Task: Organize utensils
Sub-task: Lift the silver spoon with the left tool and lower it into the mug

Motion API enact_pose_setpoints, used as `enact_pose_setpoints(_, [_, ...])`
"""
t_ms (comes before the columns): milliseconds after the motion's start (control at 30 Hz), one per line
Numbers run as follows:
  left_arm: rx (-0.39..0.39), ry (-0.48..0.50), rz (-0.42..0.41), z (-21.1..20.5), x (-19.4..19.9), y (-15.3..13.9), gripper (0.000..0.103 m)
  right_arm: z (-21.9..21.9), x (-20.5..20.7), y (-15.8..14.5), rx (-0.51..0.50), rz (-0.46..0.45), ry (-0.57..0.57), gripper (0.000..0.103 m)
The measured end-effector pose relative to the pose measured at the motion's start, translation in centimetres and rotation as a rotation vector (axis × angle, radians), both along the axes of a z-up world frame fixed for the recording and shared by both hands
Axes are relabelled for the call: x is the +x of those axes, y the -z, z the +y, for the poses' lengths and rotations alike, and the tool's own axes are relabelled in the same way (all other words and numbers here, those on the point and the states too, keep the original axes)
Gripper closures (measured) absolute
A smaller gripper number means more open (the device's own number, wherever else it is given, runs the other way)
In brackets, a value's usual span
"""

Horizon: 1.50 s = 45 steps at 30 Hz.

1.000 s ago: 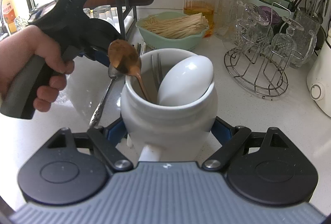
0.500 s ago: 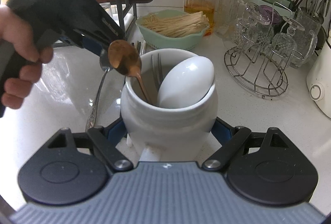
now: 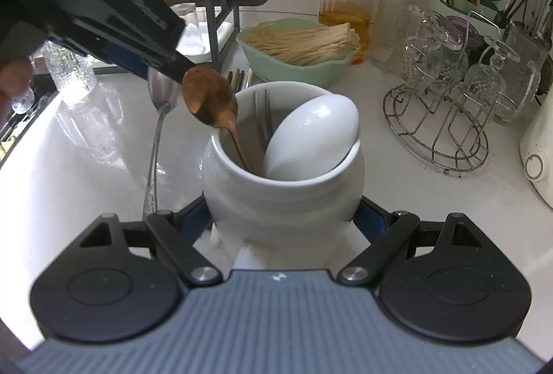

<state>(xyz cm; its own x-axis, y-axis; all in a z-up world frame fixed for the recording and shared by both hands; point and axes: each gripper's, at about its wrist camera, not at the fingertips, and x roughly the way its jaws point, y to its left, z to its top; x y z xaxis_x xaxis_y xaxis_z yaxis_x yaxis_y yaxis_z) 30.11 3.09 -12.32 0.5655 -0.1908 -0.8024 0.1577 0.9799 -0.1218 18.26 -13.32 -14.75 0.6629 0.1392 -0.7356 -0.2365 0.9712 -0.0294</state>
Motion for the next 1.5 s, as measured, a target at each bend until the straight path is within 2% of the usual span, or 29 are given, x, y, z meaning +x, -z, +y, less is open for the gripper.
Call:
enact_pose_setpoints(367, [-0.021,-0.032,-0.009,0.2,-3.0,-1.2,0.062,-0.1,0.2,0.0,0.000,-0.003,-0.047,0.013])
enact_pose_setpoints(733, [-0.012,-0.021,-0.035,-0.2,-3.8,-3.2,0.062,-0.2,0.3,0.0,0.000,-0.007,-0.073,0.013])
enact_pose_setpoints(1333, [0.016,0.063,-0.144,-3.4,-3.8,-11.0,0.062,-0.2,0.2,0.0,0.000,-0.013,-0.091,0.013])
enact_pose_setpoints(1500, [-0.016,0.091,-0.211,-4.4,-4.1,-14.2,0.062,-0.2,0.2,0.0,0.000,-0.013,-0.094,0.013])
